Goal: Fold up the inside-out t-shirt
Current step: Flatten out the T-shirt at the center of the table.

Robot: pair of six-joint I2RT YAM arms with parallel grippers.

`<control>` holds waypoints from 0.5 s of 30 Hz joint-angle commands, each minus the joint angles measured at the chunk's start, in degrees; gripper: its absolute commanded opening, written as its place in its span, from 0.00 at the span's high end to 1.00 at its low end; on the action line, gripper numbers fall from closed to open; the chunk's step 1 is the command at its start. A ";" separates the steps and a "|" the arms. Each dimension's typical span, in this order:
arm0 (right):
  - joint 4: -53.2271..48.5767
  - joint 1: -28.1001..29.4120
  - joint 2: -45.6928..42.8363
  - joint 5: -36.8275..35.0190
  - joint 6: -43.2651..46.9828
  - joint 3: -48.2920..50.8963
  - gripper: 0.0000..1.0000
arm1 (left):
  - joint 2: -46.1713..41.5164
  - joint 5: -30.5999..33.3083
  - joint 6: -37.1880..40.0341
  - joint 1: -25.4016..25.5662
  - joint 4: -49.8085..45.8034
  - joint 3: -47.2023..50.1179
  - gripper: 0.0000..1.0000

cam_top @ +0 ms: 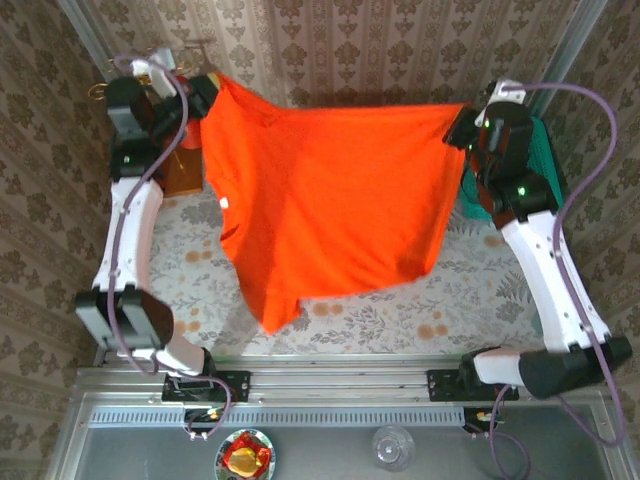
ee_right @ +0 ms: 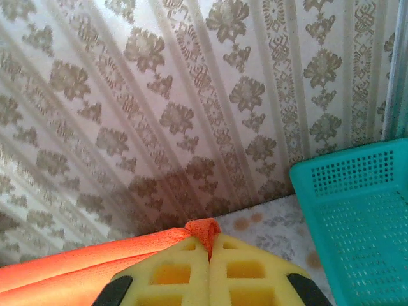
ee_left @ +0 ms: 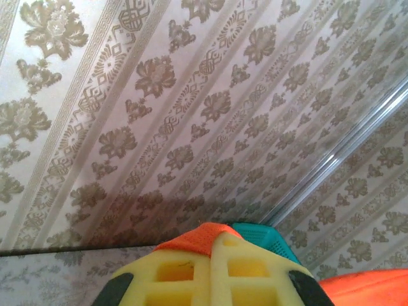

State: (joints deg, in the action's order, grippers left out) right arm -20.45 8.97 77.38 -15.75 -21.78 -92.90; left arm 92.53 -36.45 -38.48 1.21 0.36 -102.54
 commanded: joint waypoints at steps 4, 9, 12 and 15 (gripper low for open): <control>5.82 -3.57 8.26 3.72 -4.59 -16.64 1.00 | 8.54 0.06 0.59 0.48 -0.31 -26.53 1.00; 4.40 -5.52 9.76 7.39 -5.55 -17.82 1.00 | 10.41 -3.31 1.00 0.54 -4.27 -31.33 1.00; 8.14 -5.72 6.93 12.27 -4.99 -9.57 1.00 | 4.68 -4.76 2.82 0.54 -3.94 -19.66 1.00; 11.29 -5.72 3.34 16.76 -4.25 1.69 1.00 | -5.95 -2.11 5.51 0.54 -0.98 1.54 1.00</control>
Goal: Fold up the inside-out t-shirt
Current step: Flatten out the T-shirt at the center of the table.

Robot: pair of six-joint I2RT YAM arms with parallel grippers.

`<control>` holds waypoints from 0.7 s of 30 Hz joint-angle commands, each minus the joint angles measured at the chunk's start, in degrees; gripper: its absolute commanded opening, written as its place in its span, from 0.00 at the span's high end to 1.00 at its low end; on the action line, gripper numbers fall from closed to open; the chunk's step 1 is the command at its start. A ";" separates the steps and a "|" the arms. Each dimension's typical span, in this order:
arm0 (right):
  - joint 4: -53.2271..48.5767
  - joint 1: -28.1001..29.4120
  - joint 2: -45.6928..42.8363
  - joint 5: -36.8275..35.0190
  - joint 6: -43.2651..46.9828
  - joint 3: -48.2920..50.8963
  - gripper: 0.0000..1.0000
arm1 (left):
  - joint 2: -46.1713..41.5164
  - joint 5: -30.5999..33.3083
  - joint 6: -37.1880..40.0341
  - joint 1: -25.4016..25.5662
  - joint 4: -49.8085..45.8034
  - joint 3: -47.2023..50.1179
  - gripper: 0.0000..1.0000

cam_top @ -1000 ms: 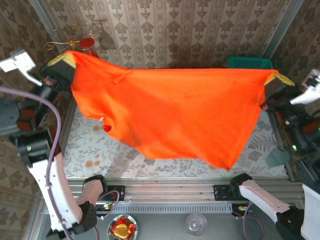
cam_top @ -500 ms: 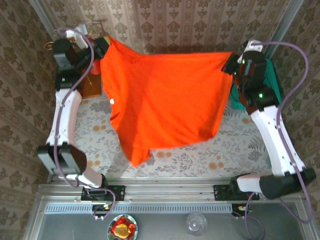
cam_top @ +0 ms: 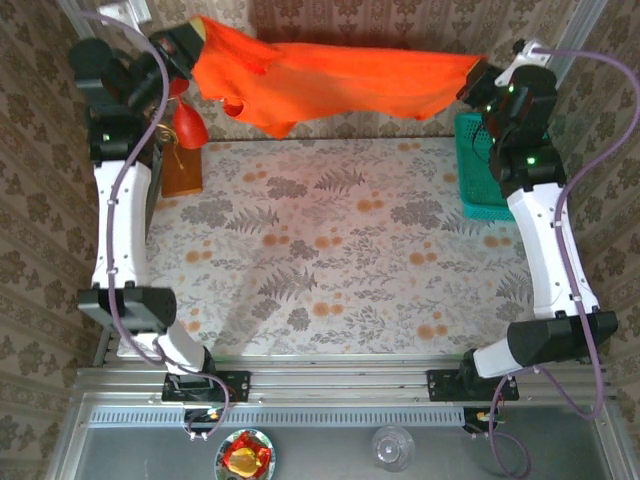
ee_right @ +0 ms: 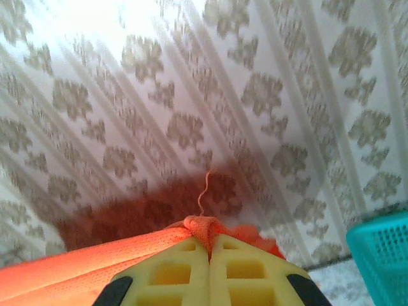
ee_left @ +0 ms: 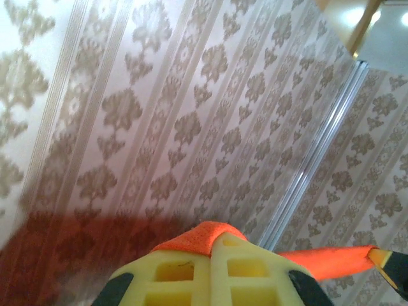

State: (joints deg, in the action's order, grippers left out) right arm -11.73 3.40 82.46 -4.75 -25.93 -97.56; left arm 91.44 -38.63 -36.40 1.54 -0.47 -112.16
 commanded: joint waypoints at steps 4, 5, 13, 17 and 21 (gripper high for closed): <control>4.93 -0.15 -6.26 10.17 0.18 21.57 1.00 | -18.29 1.49 6.06 0.17 0.01 38.14 1.00; 5.26 -0.15 -6.79 11.05 0.13 25.40 1.00 | -21.30 3.54 6.21 0.21 -0.54 44.10 1.00; 2.26 -0.15 -5.03 11.15 -1.95 44.14 1.00 | -34.36 7.47 1.15 1.07 0.65 77.89 1.00; 0.97 -0.15 -3.09 11.08 -3.81 49.73 1.00 | -37.56 9.28 -0.89 1.71 -0.56 86.28 1.00; -0.33 -0.15 -3.53 11.04 -5.24 54.60 1.00 | -44.00 11.04 -3.38 2.53 -5.54 89.95 1.00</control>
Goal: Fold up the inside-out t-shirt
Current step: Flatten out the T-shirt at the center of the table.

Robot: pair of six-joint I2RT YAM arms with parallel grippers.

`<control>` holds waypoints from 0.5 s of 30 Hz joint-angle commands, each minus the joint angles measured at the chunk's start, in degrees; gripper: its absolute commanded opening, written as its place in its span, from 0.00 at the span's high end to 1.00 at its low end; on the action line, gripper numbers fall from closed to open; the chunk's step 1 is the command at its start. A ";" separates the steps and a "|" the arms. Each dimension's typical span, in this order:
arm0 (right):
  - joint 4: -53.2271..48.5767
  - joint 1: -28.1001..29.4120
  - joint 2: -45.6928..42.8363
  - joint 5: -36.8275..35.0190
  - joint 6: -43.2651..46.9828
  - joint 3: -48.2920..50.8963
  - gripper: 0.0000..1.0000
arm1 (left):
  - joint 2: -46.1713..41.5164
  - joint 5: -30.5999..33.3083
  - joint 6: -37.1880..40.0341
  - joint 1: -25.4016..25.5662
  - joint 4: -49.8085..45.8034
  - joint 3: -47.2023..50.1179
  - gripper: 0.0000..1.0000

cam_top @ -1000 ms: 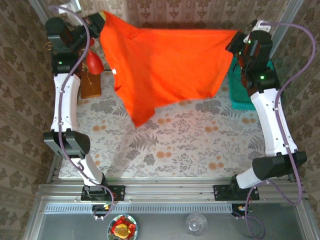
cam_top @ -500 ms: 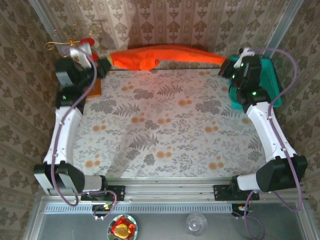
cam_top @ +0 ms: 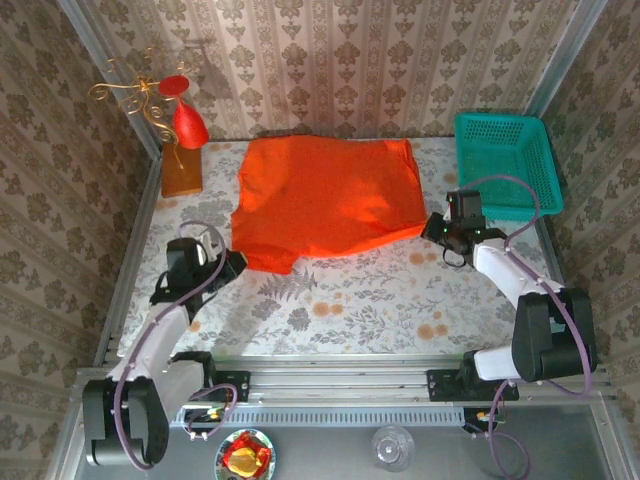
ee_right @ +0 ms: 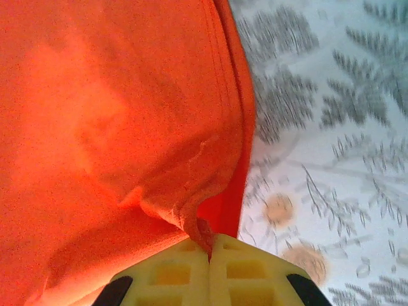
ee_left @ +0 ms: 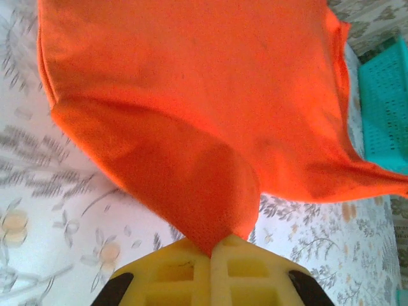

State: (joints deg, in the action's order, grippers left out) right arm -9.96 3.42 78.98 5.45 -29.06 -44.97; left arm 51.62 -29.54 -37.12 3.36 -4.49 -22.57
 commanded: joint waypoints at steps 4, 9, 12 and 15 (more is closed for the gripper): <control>-6.16 0.01 -5.18 -0.44 -3.18 6.32 0.99 | -12.33 3.15 -4.81 2.61 -11.20 1.52 1.00; -13.56 0.20 -13.68 -5.31 -3.13 8.17 0.76 | -25.45 4.09 -11.48 4.25 -20.34 2.73 0.79; -17.69 0.76 -17.74 -6.87 -2.68 6.56 0.64 | -32.86 7.07 -13.14 4.99 -26.16 1.08 0.65; -19.48 2.59 -19.69 -7.21 -3.00 4.83 0.63 | -34.67 8.53 -12.14 5.00 -28.86 -1.32 0.64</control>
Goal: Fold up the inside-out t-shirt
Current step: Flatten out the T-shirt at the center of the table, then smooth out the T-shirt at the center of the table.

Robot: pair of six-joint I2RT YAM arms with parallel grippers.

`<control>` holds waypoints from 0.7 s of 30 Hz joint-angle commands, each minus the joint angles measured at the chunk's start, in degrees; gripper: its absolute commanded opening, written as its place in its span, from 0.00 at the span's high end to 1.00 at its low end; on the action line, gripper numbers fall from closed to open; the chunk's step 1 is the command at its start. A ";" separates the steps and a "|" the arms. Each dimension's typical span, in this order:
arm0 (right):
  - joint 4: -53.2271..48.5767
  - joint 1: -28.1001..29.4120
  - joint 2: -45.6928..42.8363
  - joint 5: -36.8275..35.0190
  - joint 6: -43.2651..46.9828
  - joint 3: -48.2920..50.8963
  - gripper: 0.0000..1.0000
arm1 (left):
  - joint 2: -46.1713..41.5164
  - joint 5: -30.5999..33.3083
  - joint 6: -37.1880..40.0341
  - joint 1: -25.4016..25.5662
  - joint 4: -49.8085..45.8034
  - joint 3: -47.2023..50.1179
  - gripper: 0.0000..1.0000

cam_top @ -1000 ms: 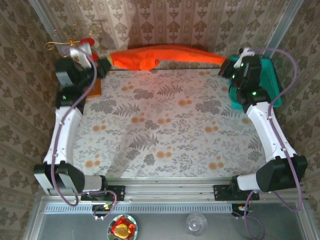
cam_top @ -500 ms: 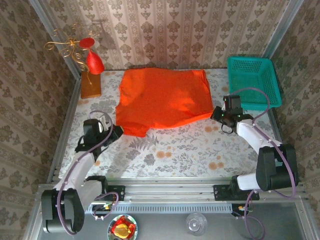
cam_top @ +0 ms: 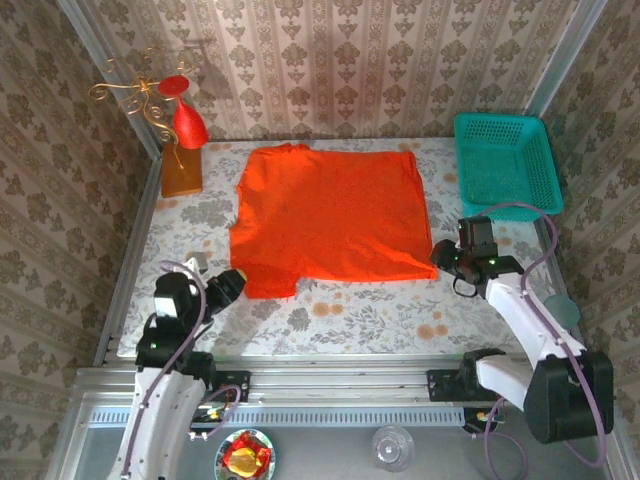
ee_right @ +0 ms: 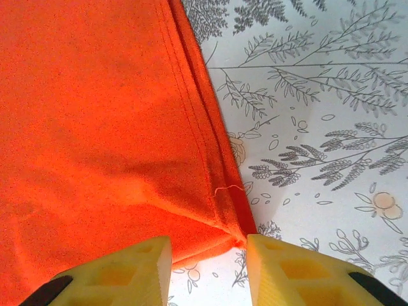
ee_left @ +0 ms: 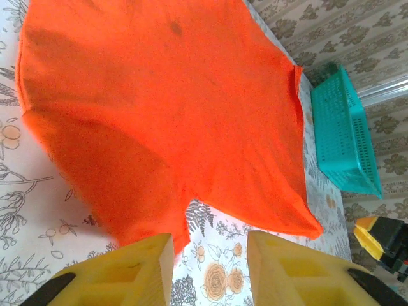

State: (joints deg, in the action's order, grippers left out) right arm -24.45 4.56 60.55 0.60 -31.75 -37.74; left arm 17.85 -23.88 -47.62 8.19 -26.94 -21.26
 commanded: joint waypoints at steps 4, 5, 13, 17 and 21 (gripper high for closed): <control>-4.57 6.55 -0.07 -1.37 -0.94 -4.30 0.62 | 4.71 2.30 2.37 0.63 -6.36 -4.74 0.64; -3.74 8.37 0.91 -0.67 -1.03 -4.60 0.61 | 6.69 2.18 3.59 0.92 -5.81 -5.06 0.64; 5.74 19.64 12.45 10.16 -2.94 -6.99 0.57 | 24.95 2.65 11.73 5.58 2.18 -7.05 0.63; 10.03 26.71 20.78 14.16 -4.04 -11.02 0.58 | 32.95 2.61 13.20 5.81 8.21 -6.05 0.65; 11.64 32.96 29.45 16.49 -4.68 -17.74 0.63 | 39.18 1.93 14.10 5.63 12.43 -6.01 0.63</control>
State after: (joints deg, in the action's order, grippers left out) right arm -16.32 34.57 86.15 12.84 -35.11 -51.48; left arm 54.48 -21.78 -36.29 13.80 -19.62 -26.68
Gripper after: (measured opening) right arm 0.372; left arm 0.368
